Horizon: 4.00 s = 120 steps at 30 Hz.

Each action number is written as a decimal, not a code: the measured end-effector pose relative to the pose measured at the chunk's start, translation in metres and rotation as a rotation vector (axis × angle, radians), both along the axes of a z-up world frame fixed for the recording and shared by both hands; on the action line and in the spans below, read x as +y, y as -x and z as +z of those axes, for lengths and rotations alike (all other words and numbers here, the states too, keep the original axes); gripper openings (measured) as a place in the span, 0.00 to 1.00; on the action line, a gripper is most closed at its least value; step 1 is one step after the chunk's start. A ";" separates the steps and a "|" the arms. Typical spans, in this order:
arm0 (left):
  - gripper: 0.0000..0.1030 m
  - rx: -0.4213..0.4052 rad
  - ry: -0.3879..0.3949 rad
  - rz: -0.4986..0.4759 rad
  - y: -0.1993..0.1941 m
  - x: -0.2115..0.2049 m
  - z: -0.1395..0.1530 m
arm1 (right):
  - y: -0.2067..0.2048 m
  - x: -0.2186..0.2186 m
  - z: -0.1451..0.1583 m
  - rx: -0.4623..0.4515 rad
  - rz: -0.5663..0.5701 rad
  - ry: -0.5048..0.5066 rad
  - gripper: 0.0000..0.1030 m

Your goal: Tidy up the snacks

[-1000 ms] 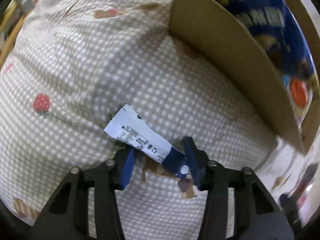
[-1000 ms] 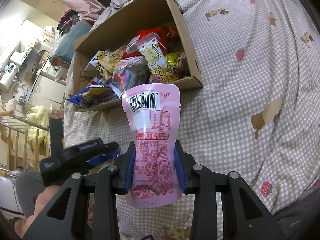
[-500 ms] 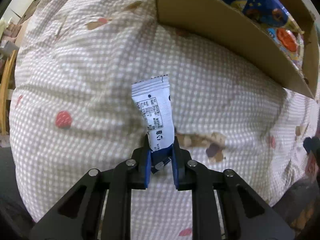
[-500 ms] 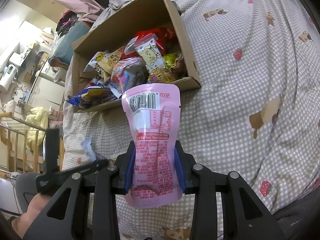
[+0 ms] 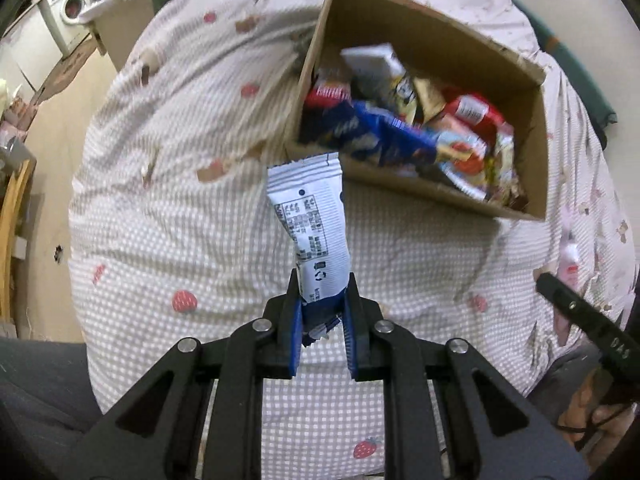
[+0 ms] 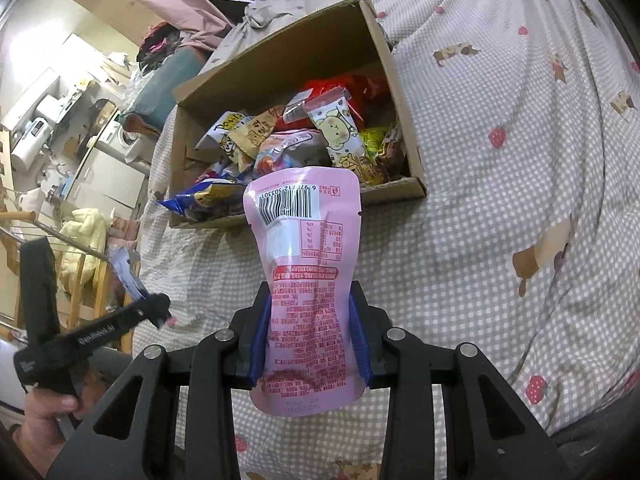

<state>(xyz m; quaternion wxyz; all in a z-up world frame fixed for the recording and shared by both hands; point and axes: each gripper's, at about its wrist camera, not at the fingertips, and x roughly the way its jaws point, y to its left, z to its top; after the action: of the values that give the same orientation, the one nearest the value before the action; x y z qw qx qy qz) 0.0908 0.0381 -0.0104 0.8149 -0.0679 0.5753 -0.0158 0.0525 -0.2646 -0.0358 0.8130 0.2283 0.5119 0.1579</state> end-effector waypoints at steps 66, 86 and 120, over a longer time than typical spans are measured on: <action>0.15 -0.177 -0.184 -0.137 -0.166 -0.091 0.006 | -0.135 0.000 0.011 -0.185 0.062 -0.090 0.43; 0.73 -0.352 -0.196 -0.108 -0.140 -0.080 0.048 | -0.109 -0.021 0.045 -0.329 -0.104 0.027 1.00; 1.00 -0.545 -0.115 -0.045 0.046 -0.017 0.077 | 0.052 -0.001 0.081 -0.453 -0.157 0.258 1.00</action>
<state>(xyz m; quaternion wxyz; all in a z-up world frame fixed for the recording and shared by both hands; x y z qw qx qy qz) 0.0447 0.0208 0.0661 0.9416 -0.0021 0.3363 -0.0187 0.0007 -0.2653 0.0452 0.9389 0.1208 0.3135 0.0752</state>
